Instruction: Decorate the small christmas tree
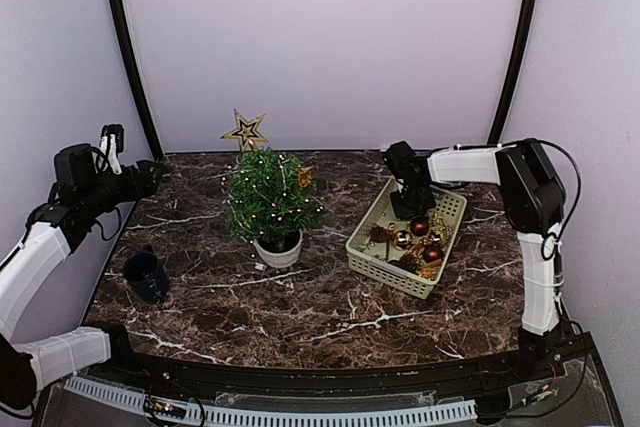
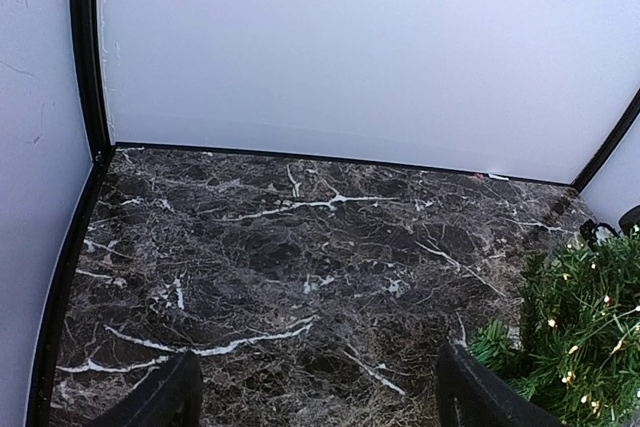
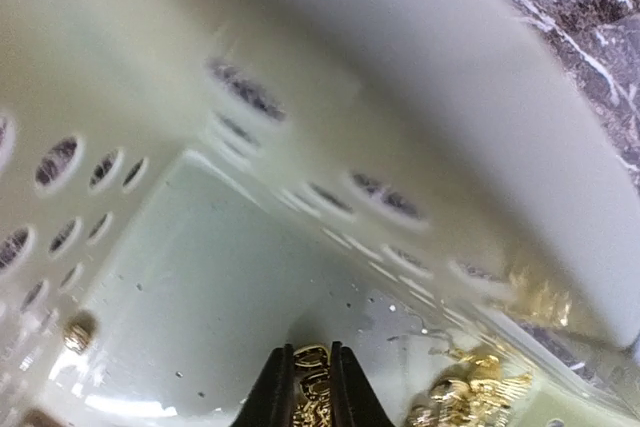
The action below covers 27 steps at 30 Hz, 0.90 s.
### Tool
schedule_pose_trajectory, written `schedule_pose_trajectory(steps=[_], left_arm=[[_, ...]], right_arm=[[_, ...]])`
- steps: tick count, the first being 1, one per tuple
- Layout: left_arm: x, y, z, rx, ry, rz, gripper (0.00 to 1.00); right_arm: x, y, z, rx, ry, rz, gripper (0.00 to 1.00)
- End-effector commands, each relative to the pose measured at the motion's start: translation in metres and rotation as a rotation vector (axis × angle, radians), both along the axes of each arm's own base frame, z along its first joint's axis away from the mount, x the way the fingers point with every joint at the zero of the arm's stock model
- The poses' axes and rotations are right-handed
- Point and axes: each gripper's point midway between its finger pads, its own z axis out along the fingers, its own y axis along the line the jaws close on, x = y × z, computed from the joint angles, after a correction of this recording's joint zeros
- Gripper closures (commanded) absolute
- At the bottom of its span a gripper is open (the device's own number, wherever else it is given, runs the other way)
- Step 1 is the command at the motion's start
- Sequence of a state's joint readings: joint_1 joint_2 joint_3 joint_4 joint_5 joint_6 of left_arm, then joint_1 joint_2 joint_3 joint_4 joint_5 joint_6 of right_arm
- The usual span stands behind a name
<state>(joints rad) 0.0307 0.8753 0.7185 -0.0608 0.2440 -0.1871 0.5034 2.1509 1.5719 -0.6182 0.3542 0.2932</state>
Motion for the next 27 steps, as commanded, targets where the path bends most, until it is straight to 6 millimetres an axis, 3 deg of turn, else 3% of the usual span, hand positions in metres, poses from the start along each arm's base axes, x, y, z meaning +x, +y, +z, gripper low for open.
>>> schedule_pose_trajectory(steps=[1, 5, 10, 13, 18, 27], left_arm=[[-0.002, 0.003, 0.003, 0.014, -0.024, 0.009, 0.17], [-0.002, 0.003, 0.004, 0.013, -0.028, 0.008, 0.17], [-0.003, 0.003, 0.005, 0.014, -0.032, 0.009, 0.17], [-0.003, 0.003, 0.005, 0.013, -0.033, 0.008, 0.17], [-0.003, 0.003, 0.005, 0.010, -0.034, 0.006, 0.17], [-0.003, 0.003, 0.005, 0.008, -0.033, 0.005, 0.17]], right_arm=[[-0.005, -0.010, 0.024, -0.074, -0.055, -0.045, 0.90], [-0.004, -0.010, 0.031, -0.065, -0.065, -0.041, 1.00], [-0.009, 0.001, 0.037, 0.100, -0.014, -0.014, 1.00], [-0.014, -0.004, 0.053, 0.128, -0.020, -0.017, 1.00], [-0.030, -0.022, 0.071, 0.089, -0.029, -0.051, 0.72], [-0.070, -0.050, 0.051, 0.008, 0.062, -0.106, 0.71]])
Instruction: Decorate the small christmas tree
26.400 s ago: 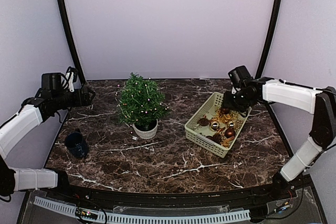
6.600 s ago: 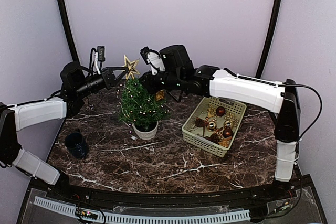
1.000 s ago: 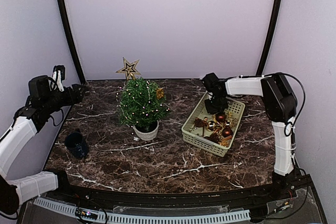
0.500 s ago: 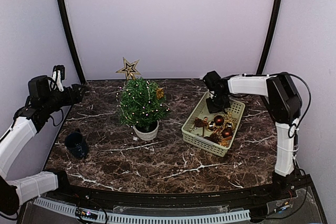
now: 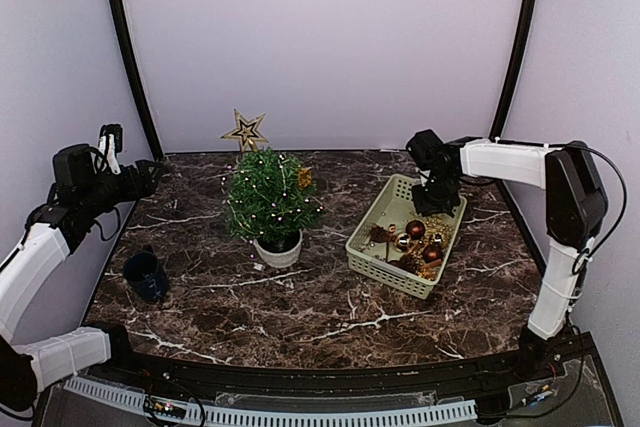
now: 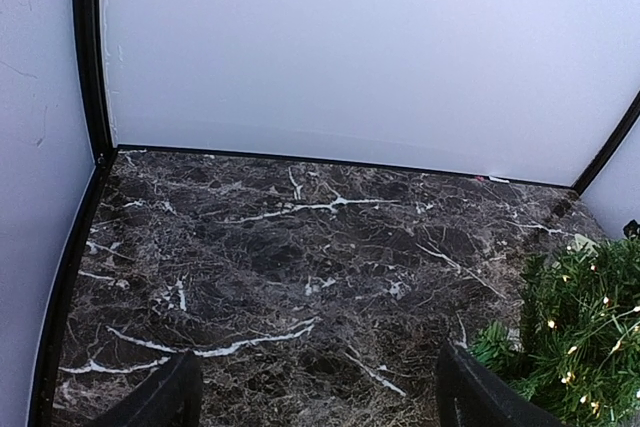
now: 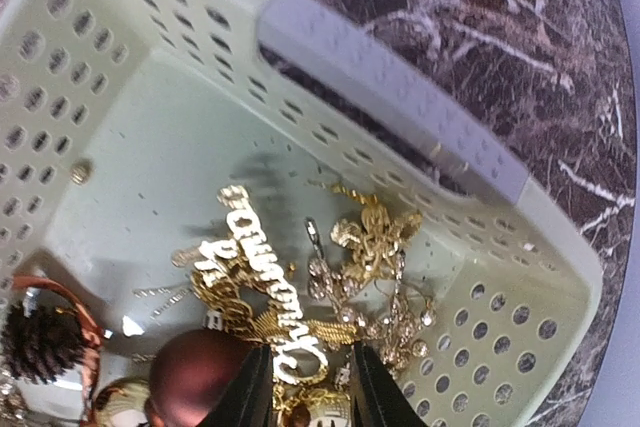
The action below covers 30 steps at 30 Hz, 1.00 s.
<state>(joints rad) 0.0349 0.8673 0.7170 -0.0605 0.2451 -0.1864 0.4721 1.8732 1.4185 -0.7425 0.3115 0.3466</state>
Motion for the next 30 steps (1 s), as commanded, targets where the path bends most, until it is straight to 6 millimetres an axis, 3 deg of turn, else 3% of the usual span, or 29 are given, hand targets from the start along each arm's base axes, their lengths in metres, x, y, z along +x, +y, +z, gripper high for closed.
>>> schedule_pose_trajectory(steps=[1, 6, 12, 20, 24, 30], left_arm=[[-0.002, 0.002, 0.003, 0.008, -0.025, 0.003, 0.17], [-0.002, 0.002, 0.003, 0.007, -0.025, 0.005, 0.17], [-0.002, 0.003, 0.004, 0.009, -0.027, 0.008, 0.17], [-0.002, 0.004, 0.004, 0.009, -0.028, 0.011, 0.17], [-0.003, 0.004, 0.005, 0.010, -0.031, 0.011, 0.17], [-0.004, 0.005, 0.006, 0.013, -0.038, 0.018, 0.17]], right_arm=[[-0.024, -0.018, -0.009, -0.051, 0.056, -0.044, 0.71], [-0.036, -0.014, -0.013, -0.029, 0.092, -0.022, 0.72], [-0.046, 0.018, -0.025, 0.055, 0.152, 0.082, 0.73], [-0.011, 0.060, -0.013, 0.204, 0.018, 0.150, 0.73], [-0.001, 0.047, -0.015, 0.112, 0.011, 0.119, 0.69], [-0.015, 0.013, -0.032, 0.088, 0.103, 0.063, 0.58]])
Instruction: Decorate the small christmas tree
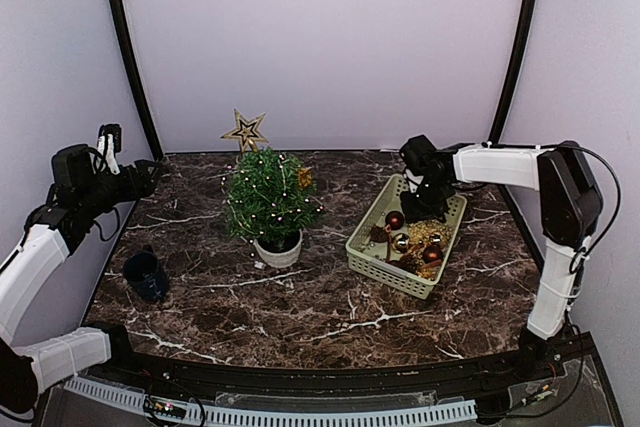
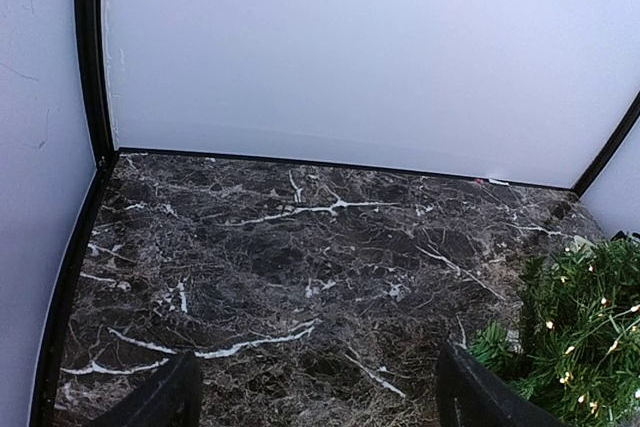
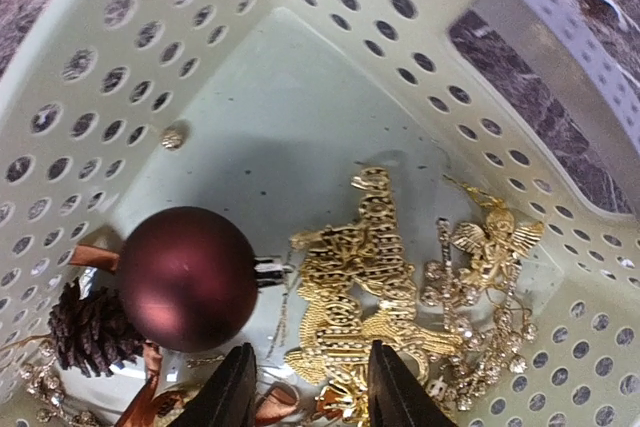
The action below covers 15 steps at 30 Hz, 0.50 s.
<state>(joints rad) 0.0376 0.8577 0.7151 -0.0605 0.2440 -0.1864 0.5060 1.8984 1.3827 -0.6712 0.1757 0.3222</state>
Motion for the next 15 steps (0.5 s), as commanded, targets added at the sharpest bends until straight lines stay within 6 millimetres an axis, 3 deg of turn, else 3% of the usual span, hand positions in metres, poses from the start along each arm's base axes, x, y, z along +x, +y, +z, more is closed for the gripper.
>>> schedule_pose_trajectory(steps=[1, 8, 15], left_arm=[[-0.003, 0.004, 0.004, 0.012, -0.031, 0.013, 0.17], [-0.004, 0.004, 0.006, 0.012, -0.035, 0.012, 0.17], [-0.005, 0.004, 0.007, 0.015, -0.039, 0.014, 0.17]], right_arm=[[-0.007, -0.027, -0.014, -0.026, 0.069, -0.040, 0.58], [-0.019, -0.035, -0.038, -0.002, 0.180, -0.042, 0.53], [-0.020, -0.026, -0.060, 0.032, 0.240, -0.026, 0.50]])
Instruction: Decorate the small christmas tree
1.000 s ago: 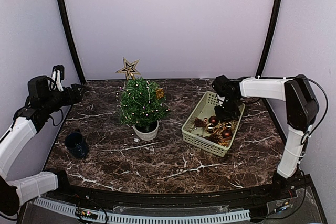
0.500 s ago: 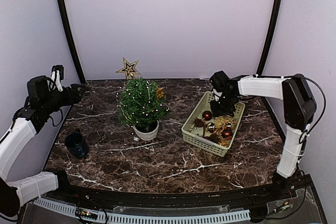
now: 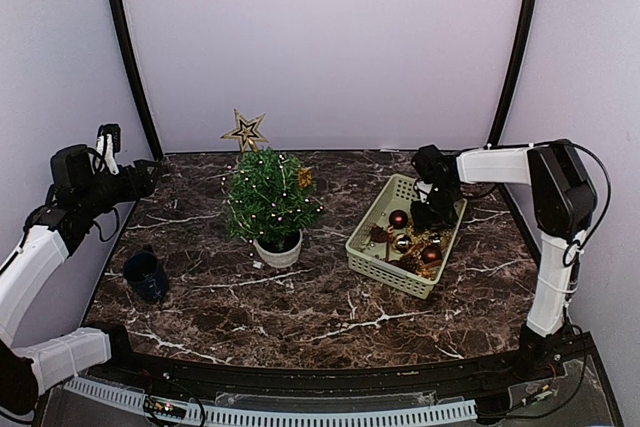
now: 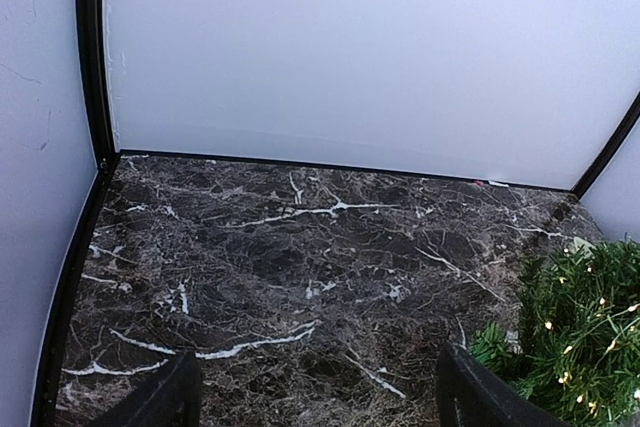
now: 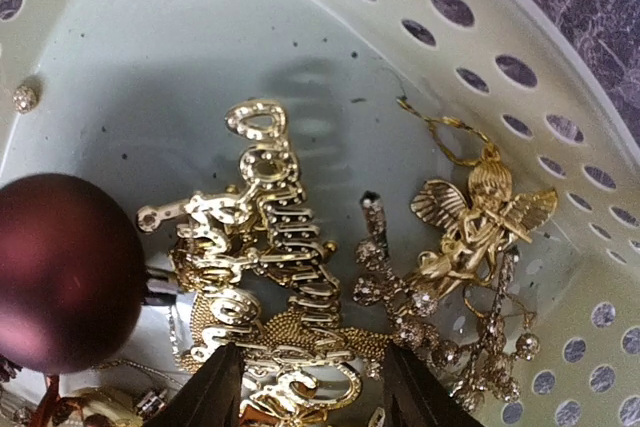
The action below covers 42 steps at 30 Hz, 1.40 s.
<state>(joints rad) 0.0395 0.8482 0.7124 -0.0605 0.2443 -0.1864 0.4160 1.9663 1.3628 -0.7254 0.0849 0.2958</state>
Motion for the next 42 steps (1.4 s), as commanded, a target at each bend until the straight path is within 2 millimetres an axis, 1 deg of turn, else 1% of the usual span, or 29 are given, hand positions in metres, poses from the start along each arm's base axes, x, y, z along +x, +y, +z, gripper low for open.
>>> schedule_pose_trajectory(steps=[1, 3, 6, 8, 10, 12, 18, 19, 21, 24, 26, 28, 31, 33, 34, 38, 40, 42], left_arm=[[-0.003, 0.004, 0.005, 0.015, -0.031, 0.015, 0.17], [-0.004, 0.005, 0.005, 0.015, -0.033, 0.017, 0.17], [-0.004, 0.005, 0.006, 0.016, -0.035, 0.019, 0.17], [-0.004, 0.005, 0.005, 0.015, -0.034, 0.017, 0.17], [-0.004, 0.004, 0.005, 0.015, -0.033, 0.015, 0.17], [-0.003, 0.004, 0.005, 0.015, -0.035, 0.015, 0.17], [-0.004, 0.005, 0.005, 0.014, -0.036, 0.016, 0.17], [-0.004, 0.004, 0.005, 0.014, -0.037, 0.015, 0.17], [-0.004, 0.004, 0.005, 0.013, -0.037, 0.013, 0.17], [-0.004, 0.004, 0.006, 0.014, -0.039, 0.013, 0.17], [-0.004, 0.004, 0.006, 0.016, -0.041, 0.015, 0.17], [-0.005, 0.005, 0.006, 0.018, -0.041, 0.019, 0.17], [-0.005, 0.006, 0.008, 0.021, -0.047, 0.023, 0.17], [-0.005, 0.005, 0.008, 0.020, -0.049, 0.021, 0.17], [-0.005, 0.005, 0.008, 0.020, -0.048, 0.021, 0.17], [-0.006, 0.006, 0.008, 0.022, -0.046, 0.023, 0.17], [-0.006, 0.006, 0.008, 0.023, -0.049, 0.025, 0.17], [-0.006, 0.006, 0.008, 0.023, -0.048, 0.024, 0.17]], right_arm=[[-0.007, 0.006, -0.024, 0.034, 0.074, 0.008, 0.49], [-0.007, 0.007, -0.030, 0.037, 0.077, -0.001, 0.51], [-0.007, 0.005, -0.036, 0.037, 0.067, -0.024, 0.56], [-0.007, 0.006, -0.040, 0.051, 0.059, -0.040, 0.62], [-0.007, 0.009, -0.041, 0.077, 0.048, -0.054, 0.72], [-0.007, 0.015, -0.039, 0.125, 0.040, -0.064, 0.81], [-0.001, 0.021, -0.028, 0.235, -0.016, -0.114, 0.99], [0.001, 0.021, -0.025, 0.259, -0.029, -0.124, 1.00], [0.006, 0.025, -0.016, 0.309, -0.057, -0.135, 1.00], [0.016, 0.031, 0.002, 0.383, -0.118, -0.135, 1.00], [0.021, 0.034, 0.016, 0.403, -0.161, -0.121, 1.00], [0.026, 0.031, 0.029, 0.389, -0.195, -0.110, 1.00], [0.032, 0.023, 0.040, 0.321, -0.219, -0.083, 1.00], [0.035, 0.018, 0.041, 0.275, -0.219, -0.071, 0.94], [0.037, 0.016, 0.041, 0.252, -0.218, -0.065, 0.89], [0.044, 0.008, 0.034, 0.206, -0.201, -0.069, 0.74], [0.048, 0.005, 0.029, 0.204, -0.190, -0.079, 0.70], [0.050, 0.002, 0.023, 0.197, -0.169, -0.088, 0.67]])
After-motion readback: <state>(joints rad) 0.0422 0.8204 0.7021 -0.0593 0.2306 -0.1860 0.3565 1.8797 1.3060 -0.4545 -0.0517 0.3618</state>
